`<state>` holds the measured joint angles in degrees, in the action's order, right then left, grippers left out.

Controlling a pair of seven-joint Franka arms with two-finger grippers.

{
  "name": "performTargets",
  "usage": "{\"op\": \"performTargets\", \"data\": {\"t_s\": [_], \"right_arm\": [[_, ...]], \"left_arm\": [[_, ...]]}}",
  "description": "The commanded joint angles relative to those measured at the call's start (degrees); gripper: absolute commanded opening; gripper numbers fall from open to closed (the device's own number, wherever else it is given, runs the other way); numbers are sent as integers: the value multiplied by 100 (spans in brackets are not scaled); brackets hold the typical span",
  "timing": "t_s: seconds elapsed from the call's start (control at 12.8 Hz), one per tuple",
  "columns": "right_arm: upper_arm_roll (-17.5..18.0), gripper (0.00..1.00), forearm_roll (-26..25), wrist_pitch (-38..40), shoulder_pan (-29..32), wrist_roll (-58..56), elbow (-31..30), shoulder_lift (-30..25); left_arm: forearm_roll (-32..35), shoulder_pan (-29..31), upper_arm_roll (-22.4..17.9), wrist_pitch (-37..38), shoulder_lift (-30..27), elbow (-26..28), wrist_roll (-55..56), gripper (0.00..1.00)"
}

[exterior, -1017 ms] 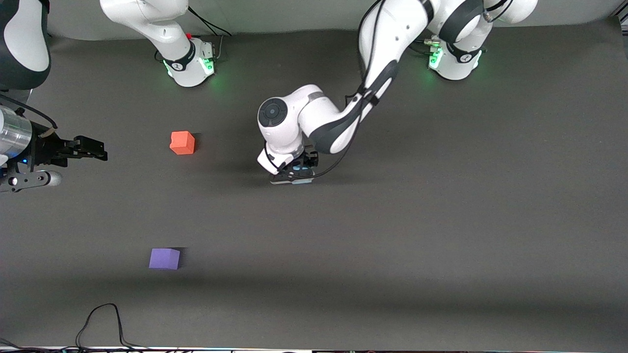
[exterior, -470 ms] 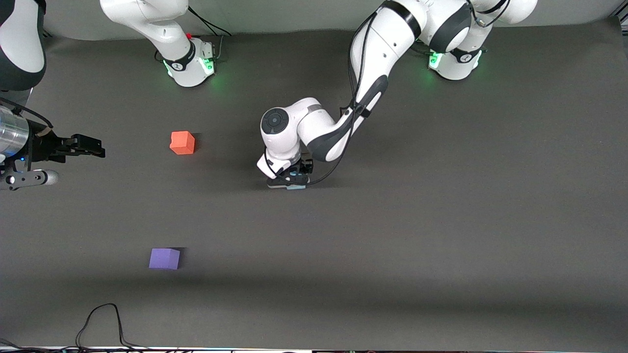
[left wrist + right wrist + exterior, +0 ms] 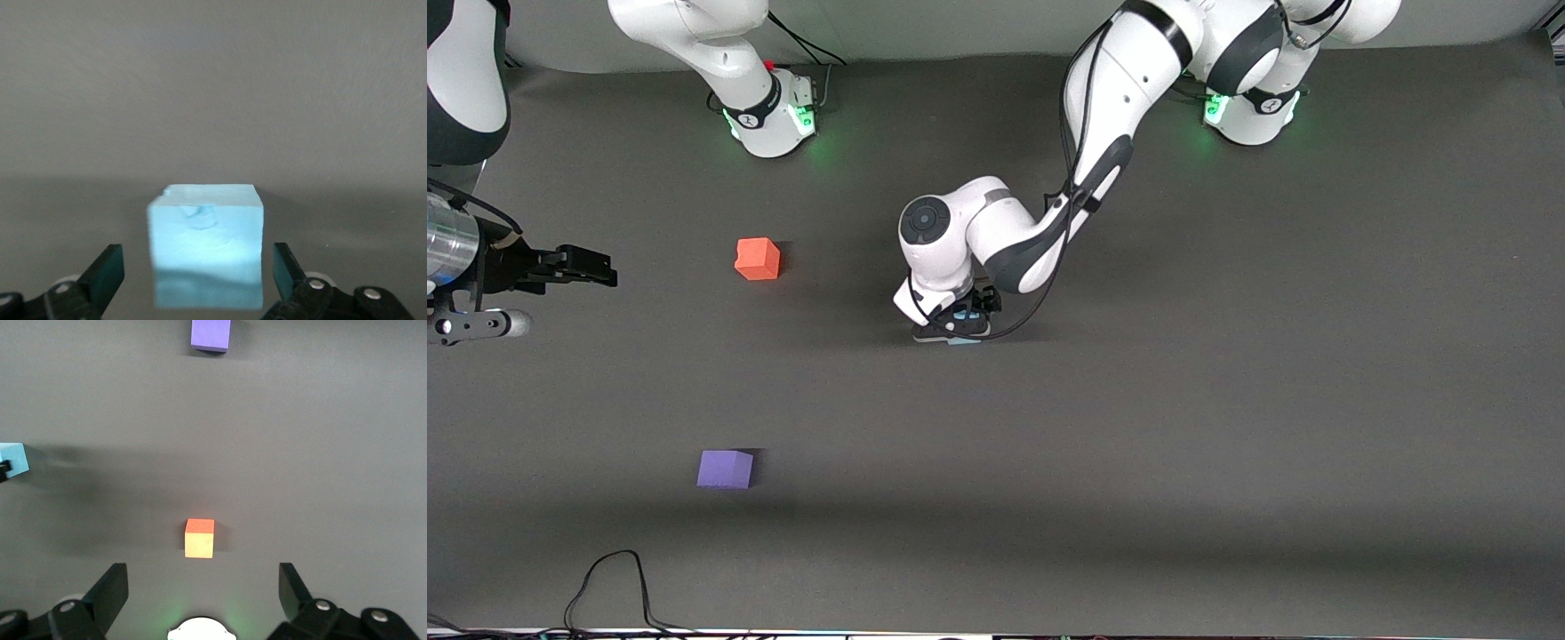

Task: Place blue block between orange and purple blocks
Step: 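Set the blue block down and open the left gripper, withdrawing it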

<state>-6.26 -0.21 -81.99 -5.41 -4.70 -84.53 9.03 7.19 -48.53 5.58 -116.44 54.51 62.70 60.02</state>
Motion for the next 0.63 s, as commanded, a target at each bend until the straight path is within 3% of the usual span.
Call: {"op": "performTargets", "data": {"t_s": [0.0, 0.16, 0.23, 0.55], "right_arm": [[-6, 100, 91, 165, 13, 118, 68, -15], [54, 100, 126, 209, -65, 258, 120, 2], [99, 100, 161, 209, -162, 598, 207, 28], [117, 100, 644, 209, -1091, 1811, 761, 563]], "left_arm": [[-409, 509, 153, 716, -843, 76, -339, 100], [-980, 1071, 171, 1340, -1484, 163, -893, 100], [-1165, 1422, 162, 1578, -1835, 468, -1252, 100], [-1290, 2775, 154, 1923, -3759, 2462, -2341, 100]]}}
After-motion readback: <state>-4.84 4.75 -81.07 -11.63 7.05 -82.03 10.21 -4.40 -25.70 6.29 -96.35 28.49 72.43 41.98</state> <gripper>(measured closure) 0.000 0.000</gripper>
